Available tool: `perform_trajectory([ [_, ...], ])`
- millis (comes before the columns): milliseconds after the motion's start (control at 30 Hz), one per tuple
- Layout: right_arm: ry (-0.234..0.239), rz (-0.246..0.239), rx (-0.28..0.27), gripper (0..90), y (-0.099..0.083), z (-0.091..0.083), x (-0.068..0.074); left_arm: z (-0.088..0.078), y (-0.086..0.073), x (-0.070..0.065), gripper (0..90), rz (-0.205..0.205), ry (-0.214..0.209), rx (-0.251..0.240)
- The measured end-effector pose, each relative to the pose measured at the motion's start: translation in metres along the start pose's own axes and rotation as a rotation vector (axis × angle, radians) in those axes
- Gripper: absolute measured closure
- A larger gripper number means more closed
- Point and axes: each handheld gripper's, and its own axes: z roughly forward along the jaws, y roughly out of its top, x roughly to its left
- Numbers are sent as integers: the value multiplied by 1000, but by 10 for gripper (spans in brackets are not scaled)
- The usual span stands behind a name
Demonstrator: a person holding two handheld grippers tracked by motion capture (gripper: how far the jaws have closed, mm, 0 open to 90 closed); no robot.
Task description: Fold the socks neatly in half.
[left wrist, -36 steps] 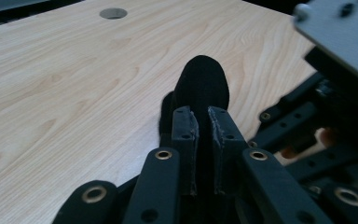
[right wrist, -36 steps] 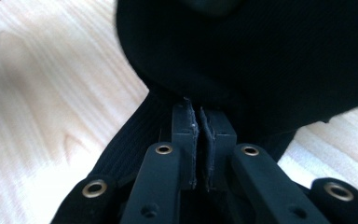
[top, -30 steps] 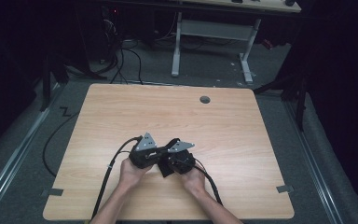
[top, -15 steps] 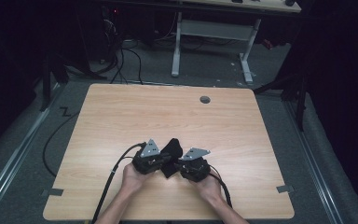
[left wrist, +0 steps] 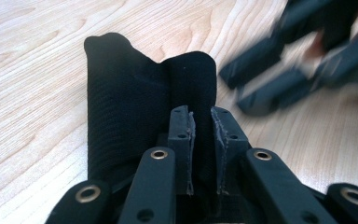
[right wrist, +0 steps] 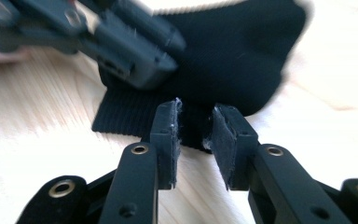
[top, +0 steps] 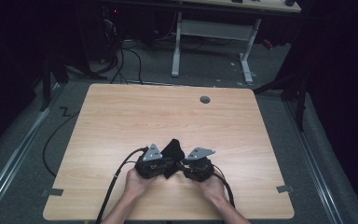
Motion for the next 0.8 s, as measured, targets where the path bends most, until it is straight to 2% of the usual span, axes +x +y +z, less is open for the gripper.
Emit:
perform_trajectory([
  [33,-13,1,-30,700,3,-6,-2,0,0,0,790,1,-3,2],
  [100,-24,-2,-46,707,8,-10,-3,0,0,-1,788,2,-3,3],
  [200,-40,-10,-100,740,29,-11,-5,-1,1,-1,767,-2,-8,6],
  [267,-37,-12,-97,745,33,-8,-5,-1,1,-1,744,-1,-11,8],
  [300,-33,-13,-69,755,36,4,-6,-4,2,-1,714,-12,-24,6],
  [333,-33,-13,-69,755,36,4,-6,-4,2,-1,669,-12,-24,6],
  [367,-24,4,-25,762,33,16,-8,-8,3,-2,620,-30,-39,-4],
  [400,-24,4,-25,762,33,16,-8,-8,3,-2,575,-30,-39,-4],
  [433,-18,22,3,765,27,23,-8,-12,4,-2,535,-39,-44,-14],
  [467,-18,22,3,765,27,23,-8,-16,4,-3,535,-52,-48,-29],
  [500,-12,28,4,764,21,23,-9,-24,3,-2,487,-84,-39,-72],
  [533,-12,28,4,764,21,23,-9,-24,3,-2,476,-84,-39,-72],
  [567,-5,36,9,759,17,21,-7,-28,3,-1,474,-129,-4,-86],
  [633,-1,31,13,747,13,22,-6,-25,1,-1,482,-156,36,-54],
  [667,0,29,15,741,12,22,-5,-25,1,-1,487,-156,36,-54],
  [700,4,31,16,734,12,21,-4,-19,-2,-3,492,-160,51,-13],
  [800,13,22,17,709,11,20,-3,-14,-6,-3,494,-171,61,12],
])
